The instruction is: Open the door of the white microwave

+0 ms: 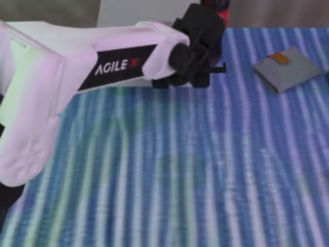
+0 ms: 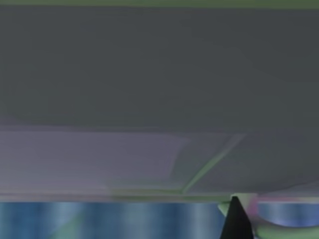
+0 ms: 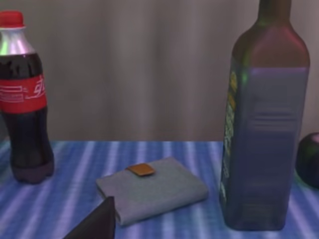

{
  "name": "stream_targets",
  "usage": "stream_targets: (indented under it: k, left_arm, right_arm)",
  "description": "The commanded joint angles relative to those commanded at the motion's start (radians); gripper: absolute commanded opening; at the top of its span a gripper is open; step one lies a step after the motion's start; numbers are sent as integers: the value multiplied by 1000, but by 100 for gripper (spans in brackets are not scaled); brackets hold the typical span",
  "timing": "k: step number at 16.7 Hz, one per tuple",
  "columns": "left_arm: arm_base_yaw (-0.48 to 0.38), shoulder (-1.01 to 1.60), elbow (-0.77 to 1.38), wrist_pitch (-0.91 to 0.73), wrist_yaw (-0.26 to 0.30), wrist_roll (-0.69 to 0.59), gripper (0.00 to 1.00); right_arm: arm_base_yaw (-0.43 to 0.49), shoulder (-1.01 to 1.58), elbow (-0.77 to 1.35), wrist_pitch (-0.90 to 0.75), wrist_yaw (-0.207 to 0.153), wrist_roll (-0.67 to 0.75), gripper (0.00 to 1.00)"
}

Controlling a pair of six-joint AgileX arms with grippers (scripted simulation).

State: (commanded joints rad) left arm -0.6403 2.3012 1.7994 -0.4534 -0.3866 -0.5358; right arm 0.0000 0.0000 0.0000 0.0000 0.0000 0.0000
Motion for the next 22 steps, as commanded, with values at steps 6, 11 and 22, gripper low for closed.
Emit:
stream_targets:
  k: [6,11,22]
  left_arm:
    - [-38,-24,-49,-8,13,-2,0]
    - [-36,-67,-109,28,-9,-21,0]
    - [-35,-87,-145,46,-21,-32,0]
  right_arm:
    - [0,0,0,0,0,0,100]
    - [0,0,0,0,0,0,100]
    - [0,0,0,0,0,0,100]
